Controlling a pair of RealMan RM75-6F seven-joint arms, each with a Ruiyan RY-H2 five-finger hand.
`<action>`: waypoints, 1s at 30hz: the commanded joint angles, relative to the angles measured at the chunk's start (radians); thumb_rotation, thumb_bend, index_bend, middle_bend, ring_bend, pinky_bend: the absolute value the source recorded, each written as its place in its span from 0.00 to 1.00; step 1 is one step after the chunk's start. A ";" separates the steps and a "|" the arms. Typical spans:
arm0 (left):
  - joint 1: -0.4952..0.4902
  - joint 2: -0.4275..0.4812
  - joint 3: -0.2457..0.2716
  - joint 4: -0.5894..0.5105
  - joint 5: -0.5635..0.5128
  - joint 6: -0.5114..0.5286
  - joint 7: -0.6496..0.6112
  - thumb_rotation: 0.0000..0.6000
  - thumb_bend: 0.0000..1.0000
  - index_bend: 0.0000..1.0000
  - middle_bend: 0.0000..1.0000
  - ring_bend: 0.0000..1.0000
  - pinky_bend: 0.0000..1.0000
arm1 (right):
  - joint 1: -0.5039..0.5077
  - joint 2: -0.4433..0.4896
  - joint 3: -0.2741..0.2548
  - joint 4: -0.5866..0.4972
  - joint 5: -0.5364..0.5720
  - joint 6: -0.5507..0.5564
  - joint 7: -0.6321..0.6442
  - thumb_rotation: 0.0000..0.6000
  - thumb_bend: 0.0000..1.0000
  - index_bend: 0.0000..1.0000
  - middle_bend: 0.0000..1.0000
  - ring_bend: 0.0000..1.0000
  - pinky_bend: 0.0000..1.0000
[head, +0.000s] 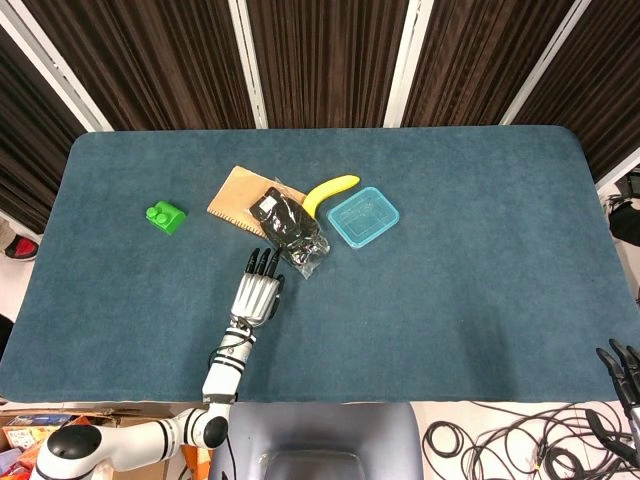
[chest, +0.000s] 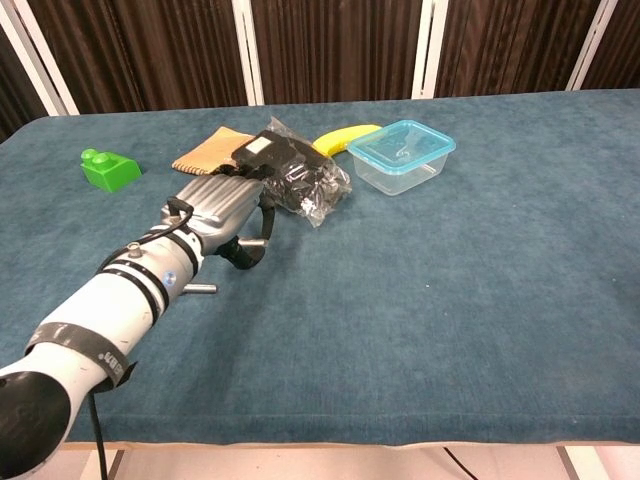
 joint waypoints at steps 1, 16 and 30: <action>0.006 0.012 -0.004 -0.016 0.003 0.006 -0.009 1.00 0.40 0.61 0.04 0.00 0.00 | 0.000 -0.001 0.000 0.000 0.000 0.000 -0.001 1.00 0.29 0.00 0.00 0.00 0.04; 0.060 0.100 -0.061 -0.172 -0.029 -0.085 -0.317 1.00 0.40 0.59 0.05 0.00 0.00 | 0.003 -0.003 0.000 -0.006 0.000 -0.009 -0.016 1.00 0.29 0.00 0.00 0.00 0.04; 0.142 0.115 0.023 -0.177 0.112 -0.028 -0.559 1.00 0.40 0.60 0.03 0.00 0.00 | 0.000 -0.006 -0.002 -0.006 -0.003 -0.004 -0.020 1.00 0.29 0.00 0.00 0.00 0.04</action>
